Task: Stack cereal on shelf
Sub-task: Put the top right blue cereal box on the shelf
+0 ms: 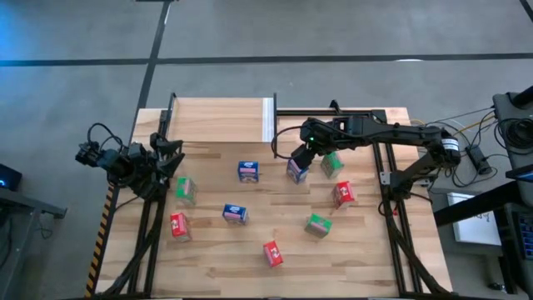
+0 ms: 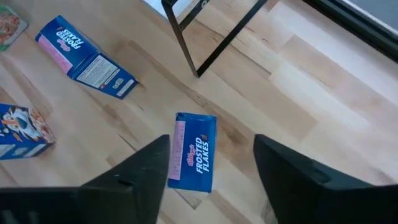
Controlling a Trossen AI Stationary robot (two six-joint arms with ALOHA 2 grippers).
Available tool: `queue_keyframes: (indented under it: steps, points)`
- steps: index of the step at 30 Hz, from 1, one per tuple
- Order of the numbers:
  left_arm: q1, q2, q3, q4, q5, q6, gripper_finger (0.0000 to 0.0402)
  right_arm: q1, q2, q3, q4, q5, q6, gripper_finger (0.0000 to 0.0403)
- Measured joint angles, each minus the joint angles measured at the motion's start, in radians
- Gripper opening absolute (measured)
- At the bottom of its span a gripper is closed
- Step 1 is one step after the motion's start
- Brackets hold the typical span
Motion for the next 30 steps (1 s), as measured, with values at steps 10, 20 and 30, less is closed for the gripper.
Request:
queue_keyframes:
  steps: [10,20,30]
  points:
    - [0.0,0.001,0.0,0.0,0.0,0.0,0.0215,0.025,0.036,-0.003,0.001,0.0,-0.002,0.0262]
    - [0.0,0.002,0.0,0.0,0.0,0.0,0.0215,0.031,0.139,-0.003,0.006,-0.004,-0.026,0.0265]
    - [0.0,0.002,0.0,0.0,0.0,0.0,0.0215,0.035,0.233,-0.003,0.007,-0.037,-0.026,0.0268]
